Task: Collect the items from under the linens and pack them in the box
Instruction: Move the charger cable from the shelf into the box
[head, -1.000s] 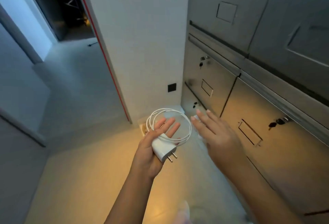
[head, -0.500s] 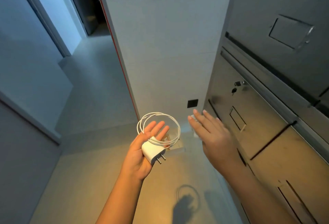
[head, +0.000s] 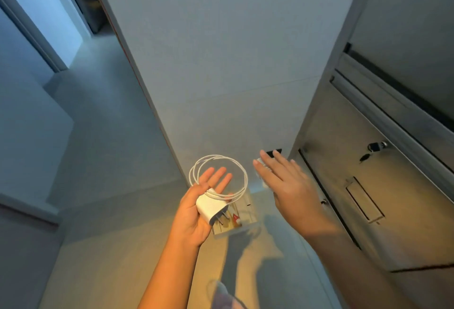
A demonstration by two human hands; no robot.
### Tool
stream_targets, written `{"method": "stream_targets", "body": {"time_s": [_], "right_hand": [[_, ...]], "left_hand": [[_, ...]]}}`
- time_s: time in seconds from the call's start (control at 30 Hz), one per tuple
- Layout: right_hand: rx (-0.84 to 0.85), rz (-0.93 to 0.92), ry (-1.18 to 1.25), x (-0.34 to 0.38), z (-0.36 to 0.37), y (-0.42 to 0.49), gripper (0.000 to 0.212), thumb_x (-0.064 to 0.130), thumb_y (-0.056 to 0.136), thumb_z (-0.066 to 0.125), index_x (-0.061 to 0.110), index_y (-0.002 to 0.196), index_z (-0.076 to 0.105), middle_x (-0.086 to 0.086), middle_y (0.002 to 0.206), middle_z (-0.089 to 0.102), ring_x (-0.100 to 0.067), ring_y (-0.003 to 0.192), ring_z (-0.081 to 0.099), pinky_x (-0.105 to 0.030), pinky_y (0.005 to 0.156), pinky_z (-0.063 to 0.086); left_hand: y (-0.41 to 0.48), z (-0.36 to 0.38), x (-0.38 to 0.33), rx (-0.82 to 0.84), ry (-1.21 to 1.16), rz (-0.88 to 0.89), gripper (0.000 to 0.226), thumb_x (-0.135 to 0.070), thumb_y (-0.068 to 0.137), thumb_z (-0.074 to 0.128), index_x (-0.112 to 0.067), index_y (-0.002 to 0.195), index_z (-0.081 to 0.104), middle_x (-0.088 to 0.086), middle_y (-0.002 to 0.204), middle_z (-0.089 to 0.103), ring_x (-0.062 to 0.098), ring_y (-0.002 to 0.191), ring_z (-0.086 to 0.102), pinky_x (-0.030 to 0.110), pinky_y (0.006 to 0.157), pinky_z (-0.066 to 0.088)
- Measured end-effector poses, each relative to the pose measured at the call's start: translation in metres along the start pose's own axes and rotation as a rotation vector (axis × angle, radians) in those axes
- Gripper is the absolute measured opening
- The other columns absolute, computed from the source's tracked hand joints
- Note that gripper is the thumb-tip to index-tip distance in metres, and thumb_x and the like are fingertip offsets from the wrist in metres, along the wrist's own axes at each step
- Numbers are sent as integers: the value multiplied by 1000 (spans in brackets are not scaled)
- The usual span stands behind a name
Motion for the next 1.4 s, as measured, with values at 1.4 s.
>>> {"method": "stream_targets", "body": {"time_s": [1.4], "right_hand": [[267, -343, 31, -236, 672, -141, 71, -3, 39, 89, 10, 106, 71, -13, 113, 67, -33, 102, 64, -48, 76, 54]], "left_hand": [[486, -505, 226, -106, 192, -315, 43, 2, 78, 41, 0, 120, 49, 25, 119, 60, 37, 101, 64, 44, 75, 57]]}}
Point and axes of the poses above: each hand's wrist, its own y-axis towards the middle knuckle, its own z-axis out of the palm, x = y × z, the point moved 1 cm from there along y, towards the middle knuckle
